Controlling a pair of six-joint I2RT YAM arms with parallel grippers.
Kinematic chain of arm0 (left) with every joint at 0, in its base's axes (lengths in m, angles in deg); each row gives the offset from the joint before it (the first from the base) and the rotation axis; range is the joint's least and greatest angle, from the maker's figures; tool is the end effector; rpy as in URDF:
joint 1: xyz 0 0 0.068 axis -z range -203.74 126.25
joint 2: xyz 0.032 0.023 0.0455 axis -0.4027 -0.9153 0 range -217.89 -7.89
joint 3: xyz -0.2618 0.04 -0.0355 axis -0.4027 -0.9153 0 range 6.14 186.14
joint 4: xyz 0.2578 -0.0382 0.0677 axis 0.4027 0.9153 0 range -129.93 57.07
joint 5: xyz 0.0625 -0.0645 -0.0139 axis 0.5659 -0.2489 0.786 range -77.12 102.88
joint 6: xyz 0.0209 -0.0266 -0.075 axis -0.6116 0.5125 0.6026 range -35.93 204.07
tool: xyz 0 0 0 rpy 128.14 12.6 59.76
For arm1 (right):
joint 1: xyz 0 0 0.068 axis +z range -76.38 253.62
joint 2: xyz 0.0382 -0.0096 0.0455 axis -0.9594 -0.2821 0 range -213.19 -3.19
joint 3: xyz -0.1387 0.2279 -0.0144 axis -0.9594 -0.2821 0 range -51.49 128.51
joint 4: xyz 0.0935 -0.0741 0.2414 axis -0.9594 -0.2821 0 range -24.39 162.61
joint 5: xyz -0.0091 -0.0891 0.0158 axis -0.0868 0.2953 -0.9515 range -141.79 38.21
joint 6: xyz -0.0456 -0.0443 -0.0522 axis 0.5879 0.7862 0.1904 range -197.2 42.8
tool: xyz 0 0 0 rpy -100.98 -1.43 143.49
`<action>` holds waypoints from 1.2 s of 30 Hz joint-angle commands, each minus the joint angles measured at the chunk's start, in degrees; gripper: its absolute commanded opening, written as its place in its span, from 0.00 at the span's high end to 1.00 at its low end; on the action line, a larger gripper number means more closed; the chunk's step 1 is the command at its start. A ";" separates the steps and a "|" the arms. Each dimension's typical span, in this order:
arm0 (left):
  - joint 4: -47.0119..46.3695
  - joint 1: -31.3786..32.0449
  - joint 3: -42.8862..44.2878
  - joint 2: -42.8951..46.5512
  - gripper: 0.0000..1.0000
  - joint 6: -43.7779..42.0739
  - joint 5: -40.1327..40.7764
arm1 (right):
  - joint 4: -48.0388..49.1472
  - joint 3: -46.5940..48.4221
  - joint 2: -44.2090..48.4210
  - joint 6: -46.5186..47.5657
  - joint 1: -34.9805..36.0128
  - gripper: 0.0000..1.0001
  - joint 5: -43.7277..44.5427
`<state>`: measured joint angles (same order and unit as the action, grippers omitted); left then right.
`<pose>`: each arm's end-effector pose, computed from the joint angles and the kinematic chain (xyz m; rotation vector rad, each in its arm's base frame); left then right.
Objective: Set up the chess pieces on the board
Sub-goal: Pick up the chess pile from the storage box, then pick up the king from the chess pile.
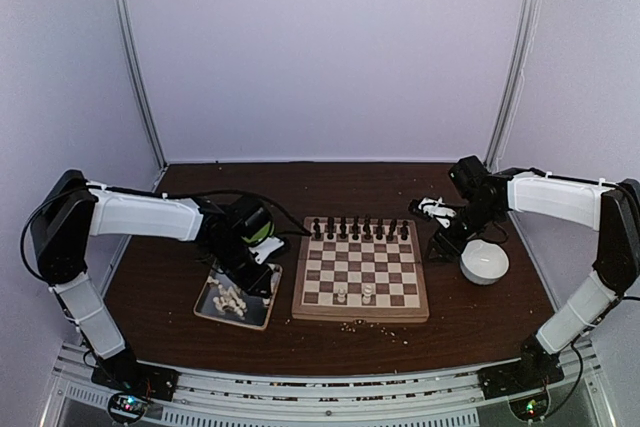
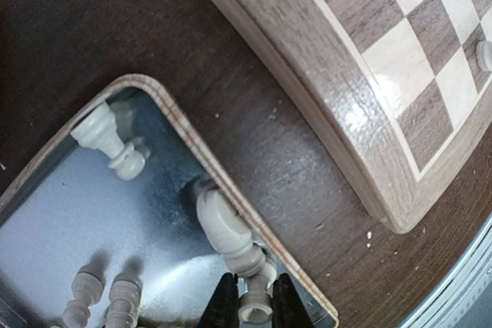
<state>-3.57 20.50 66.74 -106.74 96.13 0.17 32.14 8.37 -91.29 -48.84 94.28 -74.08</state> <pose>0.2283 -0.2442 0.1202 0.8667 2.8425 -0.4811 0.2841 0.1363 0.1739 -1.2132 2.4195 0.4974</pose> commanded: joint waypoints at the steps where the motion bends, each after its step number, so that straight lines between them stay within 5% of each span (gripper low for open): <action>1: 4.09 -0.37 0.90 5.10 0.97 -2.55 4.18 | -0.23 1.18 -0.07 0.32 0.43 0.34 -0.48; 15: 1.22 -0.30 2.58 16.01 0.98 -7.57 2.88 | -0.53 3.89 1.18 -2.66 2.32 0.35 -3.45; 31: -20.77 1.57 8.03 5.39 0.97 8.83 -6.98 | -3.46 9.05 4.92 -3.15 6.76 0.37 -16.34; 36: -23.54 5.95 10.96 2.76 0.97 3.52 -8.35 | -1.19 9.80 2.59 -6.93 7.15 0.37 -17.89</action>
<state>-20.34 23.08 73.91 -102.94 101.57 -5.34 29.76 17.24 -86.37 -52.27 101.04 -88.98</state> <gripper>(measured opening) 0.113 0.628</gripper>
